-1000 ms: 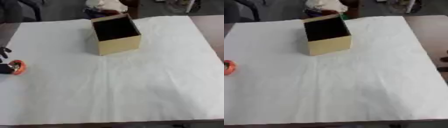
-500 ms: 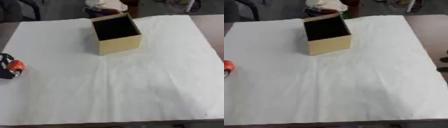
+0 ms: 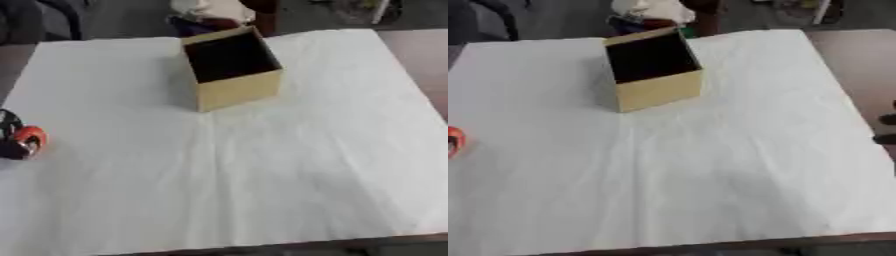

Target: Pick up objects on the table and place them in the box.

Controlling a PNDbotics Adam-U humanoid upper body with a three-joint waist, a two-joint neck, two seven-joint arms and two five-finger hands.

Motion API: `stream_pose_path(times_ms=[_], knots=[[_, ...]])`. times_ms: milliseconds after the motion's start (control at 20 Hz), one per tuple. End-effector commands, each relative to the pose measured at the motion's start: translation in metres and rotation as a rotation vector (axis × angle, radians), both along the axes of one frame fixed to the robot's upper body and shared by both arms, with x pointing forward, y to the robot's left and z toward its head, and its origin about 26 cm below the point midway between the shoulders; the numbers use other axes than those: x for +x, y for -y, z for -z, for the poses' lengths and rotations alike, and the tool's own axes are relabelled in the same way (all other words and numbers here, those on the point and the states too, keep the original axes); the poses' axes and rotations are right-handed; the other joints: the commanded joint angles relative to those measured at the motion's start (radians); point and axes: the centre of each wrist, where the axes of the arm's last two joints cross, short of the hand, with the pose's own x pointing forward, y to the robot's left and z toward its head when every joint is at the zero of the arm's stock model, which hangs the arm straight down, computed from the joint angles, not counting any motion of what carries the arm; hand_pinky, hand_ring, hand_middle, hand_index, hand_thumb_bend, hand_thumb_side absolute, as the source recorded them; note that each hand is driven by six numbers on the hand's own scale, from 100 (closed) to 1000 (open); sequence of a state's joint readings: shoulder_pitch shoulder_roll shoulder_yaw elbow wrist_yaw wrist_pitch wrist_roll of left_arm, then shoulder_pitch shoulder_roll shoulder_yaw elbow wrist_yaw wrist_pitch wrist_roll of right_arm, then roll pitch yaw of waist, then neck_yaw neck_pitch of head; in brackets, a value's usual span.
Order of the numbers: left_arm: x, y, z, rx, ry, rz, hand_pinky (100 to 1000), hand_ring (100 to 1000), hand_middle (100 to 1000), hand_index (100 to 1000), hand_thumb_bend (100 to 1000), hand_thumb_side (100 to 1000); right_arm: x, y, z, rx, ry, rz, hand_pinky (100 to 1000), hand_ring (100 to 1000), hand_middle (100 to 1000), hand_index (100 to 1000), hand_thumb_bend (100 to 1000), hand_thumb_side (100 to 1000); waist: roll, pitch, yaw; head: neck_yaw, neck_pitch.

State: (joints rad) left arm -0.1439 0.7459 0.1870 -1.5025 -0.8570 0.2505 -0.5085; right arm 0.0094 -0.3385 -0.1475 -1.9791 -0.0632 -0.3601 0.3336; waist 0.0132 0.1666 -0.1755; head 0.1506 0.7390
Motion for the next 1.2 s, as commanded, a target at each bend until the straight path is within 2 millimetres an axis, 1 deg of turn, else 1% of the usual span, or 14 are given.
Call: stream_pose_path(times_ms=[50, 100, 350, 450, 550, 700, 800, 1000, 1200], knots=[[0.002, 0.006, -0.04, 0.075, 0.125, 0.033, 678, 457, 411, 599, 113, 358, -0.001, 0.002, -0.007, -0.025, 0.022, 0.0, 724, 1000, 748, 964, 100, 470, 0.0, -0.012, 0.003, -0.003, 0.002], [0.002, 0.013, -0.05, 0.087, 0.169, 0.057, 680, 459, 410, 599, 100, 365, -0.001, 0.002, -0.007, -0.025, 0.022, 0.0, 724, 1000, 748, 964, 100, 470, 0.0, -0.013, 0.003, -0.003, 0.002], [0.002, 0.053, -0.101, 0.117, 0.401, 0.239, 685, 464, 410, 606, 100, 382, -0.001, 0.002, -0.006, -0.025, 0.019, -0.004, 724, 1000, 747, 964, 100, 470, -0.002, -0.016, 0.003, 0.001, 0.004], [0.007, 0.072, -0.116, 0.116, 0.461, 0.335, 686, 467, 412, 611, 100, 389, -0.001, 0.001, -0.006, -0.026, 0.018, -0.01, 724, 1000, 747, 964, 100, 470, -0.001, -0.018, 0.0, 0.006, 0.004], [0.015, 0.089, -0.126, 0.1, 0.494, 0.415, 690, 471, 416, 616, 100, 394, -0.001, 0.001, -0.006, -0.026, 0.016, -0.015, 724, 1000, 747, 964, 100, 470, -0.001, -0.021, -0.005, 0.01, 0.005], [0.032, 0.107, -0.131, 0.068, 0.511, 0.496, 695, 477, 425, 630, 100, 404, 0.0, 0.0, -0.006, -0.026, 0.013, -0.023, 724, 1000, 747, 964, 100, 470, -0.001, -0.024, -0.017, 0.014, 0.006], [0.048, 0.119, -0.13, 0.045, 0.513, 0.53, 697, 482, 432, 640, 100, 413, 0.0, 0.0, -0.006, -0.025, 0.011, -0.026, 724, 1000, 747, 964, 100, 470, 0.0, -0.025, -0.025, 0.019, 0.004], [0.077, 0.143, -0.118, 0.0, 0.502, 0.582, 701, 494, 450, 658, 100, 425, 0.001, -0.002, -0.006, -0.023, 0.011, -0.036, 724, 1000, 747, 965, 100, 470, 0.004, -0.023, -0.04, 0.028, 0.0], [0.102, 0.166, -0.104, -0.001, 0.5, 0.604, 705, 503, 460, 668, 100, 433, 0.003, -0.004, -0.007, -0.022, 0.012, -0.049, 723, 1000, 747, 965, 100, 470, 0.006, -0.019, -0.054, 0.031, -0.004]])
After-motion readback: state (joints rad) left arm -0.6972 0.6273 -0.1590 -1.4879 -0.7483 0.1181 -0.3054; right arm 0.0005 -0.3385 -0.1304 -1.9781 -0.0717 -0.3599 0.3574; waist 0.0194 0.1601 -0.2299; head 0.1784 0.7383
